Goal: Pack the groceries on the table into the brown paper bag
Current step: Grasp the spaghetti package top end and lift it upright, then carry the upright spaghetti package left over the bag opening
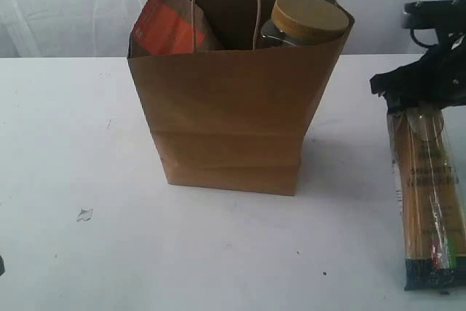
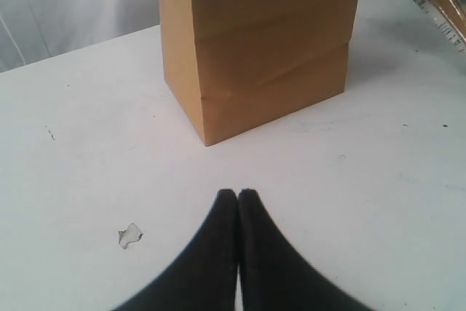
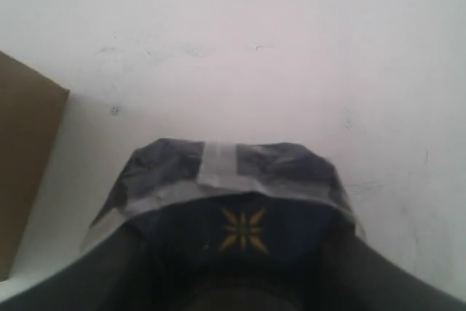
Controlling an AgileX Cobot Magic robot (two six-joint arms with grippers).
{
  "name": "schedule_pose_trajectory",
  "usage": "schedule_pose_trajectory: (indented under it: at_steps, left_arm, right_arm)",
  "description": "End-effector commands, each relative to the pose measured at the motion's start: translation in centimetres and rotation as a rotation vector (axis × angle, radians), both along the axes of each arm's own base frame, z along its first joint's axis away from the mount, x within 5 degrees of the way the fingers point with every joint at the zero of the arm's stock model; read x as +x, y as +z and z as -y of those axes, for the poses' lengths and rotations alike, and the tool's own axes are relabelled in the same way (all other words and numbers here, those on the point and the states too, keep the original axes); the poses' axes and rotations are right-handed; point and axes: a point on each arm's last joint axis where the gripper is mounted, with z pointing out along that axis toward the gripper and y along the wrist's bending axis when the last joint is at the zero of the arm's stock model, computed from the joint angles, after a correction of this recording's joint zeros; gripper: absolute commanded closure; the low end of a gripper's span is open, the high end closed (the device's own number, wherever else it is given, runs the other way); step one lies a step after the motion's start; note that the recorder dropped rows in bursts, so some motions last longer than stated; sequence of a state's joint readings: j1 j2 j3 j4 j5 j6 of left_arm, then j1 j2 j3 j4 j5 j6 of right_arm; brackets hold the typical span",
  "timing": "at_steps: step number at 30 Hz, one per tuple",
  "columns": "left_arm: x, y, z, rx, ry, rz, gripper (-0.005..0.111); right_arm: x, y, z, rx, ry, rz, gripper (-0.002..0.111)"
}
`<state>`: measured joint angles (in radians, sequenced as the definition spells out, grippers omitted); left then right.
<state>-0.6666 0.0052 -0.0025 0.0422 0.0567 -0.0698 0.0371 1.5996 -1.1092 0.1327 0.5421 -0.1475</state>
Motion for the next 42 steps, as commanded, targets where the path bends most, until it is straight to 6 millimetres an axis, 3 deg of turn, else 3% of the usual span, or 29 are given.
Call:
schedule_pose_trajectory:
  at_steps: [1, 7, 19, 27, 33, 42]
  left_arm:
    - [0.0, 0.0, 0.0, -0.011, -0.001, -0.002, 0.107]
    - [0.0, 0.0, 0.0, -0.011, -0.001, -0.002, 0.107]
    - [0.0, 0.0, 0.0, -0.011, -0.001, -0.002, 0.107]
    - [0.0, 0.0, 0.0, -0.011, -0.001, -0.002, 0.107]
    - [0.0, 0.0, 0.0, -0.01, -0.001, -0.001, 0.107]
    - [0.0, 0.0, 0.0, -0.01, -0.001, -0.001, 0.107]
  right_arm:
    - [-1.6, 3.1, -1.0, 0.02, 0.029, 0.065, 0.108]
    - [-3.9, 6.4, -2.0, 0.041, 0.068, 0.143, 0.108]
    - [-9.0, 12.6, -1.7, 0.082, 0.066, 0.353, 0.108]
    - [-12.6, 18.6, -1.3, 0.159, 0.038, 0.669, 0.108]
    - [-14.2, 22.6, -1.3, 0.271, 0.019, 0.856, 0.108]
    - [-15.9, 26.7, -2.4, 0.369, 0.075, 1.005, 0.108]
